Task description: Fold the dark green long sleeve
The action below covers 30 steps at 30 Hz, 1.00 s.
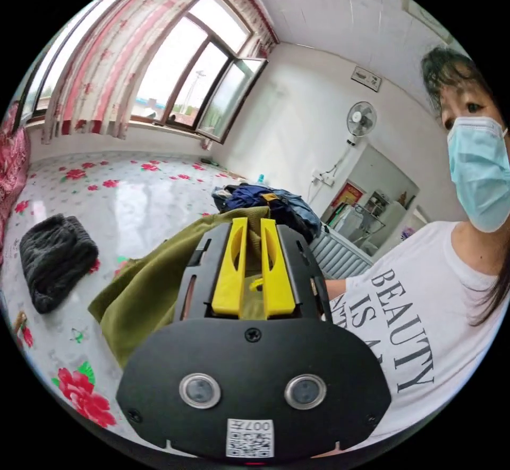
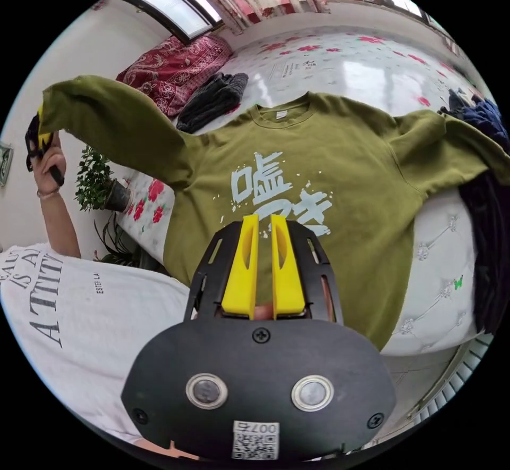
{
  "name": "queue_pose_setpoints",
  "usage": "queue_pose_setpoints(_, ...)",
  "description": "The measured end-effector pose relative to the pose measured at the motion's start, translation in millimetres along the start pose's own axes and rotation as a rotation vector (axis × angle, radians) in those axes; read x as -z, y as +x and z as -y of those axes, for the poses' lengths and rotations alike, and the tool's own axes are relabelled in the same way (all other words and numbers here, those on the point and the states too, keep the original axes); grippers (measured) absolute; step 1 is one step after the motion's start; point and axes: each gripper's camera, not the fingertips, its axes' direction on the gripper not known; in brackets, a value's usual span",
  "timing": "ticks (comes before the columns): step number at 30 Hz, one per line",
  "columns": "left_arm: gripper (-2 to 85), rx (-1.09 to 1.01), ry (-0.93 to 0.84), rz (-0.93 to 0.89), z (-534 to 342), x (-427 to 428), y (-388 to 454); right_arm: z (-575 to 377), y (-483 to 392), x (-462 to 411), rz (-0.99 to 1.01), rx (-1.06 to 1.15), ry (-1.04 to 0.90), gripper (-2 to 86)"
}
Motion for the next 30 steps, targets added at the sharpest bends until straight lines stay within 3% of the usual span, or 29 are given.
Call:
queue_pose_setpoints(2,9.4,0.036,-0.121,-0.053,-25.0,-78.6,10.8,-15.2,26.8,22.9,-0.015,-0.06,0.041,3.7)
queue_pose_setpoints(4,9.9,0.127,-0.275,0.01,-81.7,-153.9,10.2,-31.9,51.7,37.3,-0.017,-0.122,0.062,4.3)
queue_pose_setpoints(7,9.7,0.259,-0.411,0.095,-146.9,-188.5,-3.4,-67.7,91.9,56.9,-0.001,-0.231,0.092,5.5)
queue_pose_setpoints(11,8.7,0.438,-0.603,0.346,-228.1,-177.4,-40.7,-98.1,119.7,58.2,0.041,-0.285,0.084,7.0)
queue_pose_setpoints(18,8.3,0.54,-0.553,0.716,-233.2,-136.6,-119.4,-58.2,85.5,13.0,0.092,-0.12,-0.027,8.2)
queue_pose_setpoints(22,6.2,0.663,-0.498,0.779,-231.3,-150.3,-172.6,-30.3,60.1,-60.0,-0.012,0.005,-0.288,6.2)
queue_pose_setpoints(26,0.2,0.756,-0.75,0.887,-273.0,-182.5,-218.0,-13.2,39.8,-31.1,-0.056,0.111,-0.311,5.0)
queue_pose_setpoints(30,-0.8,0.675,-0.717,0.914,-277.6,-186.5,-210.7,-20.5,31.1,8.9,-0.028,0.163,-0.283,5.5)
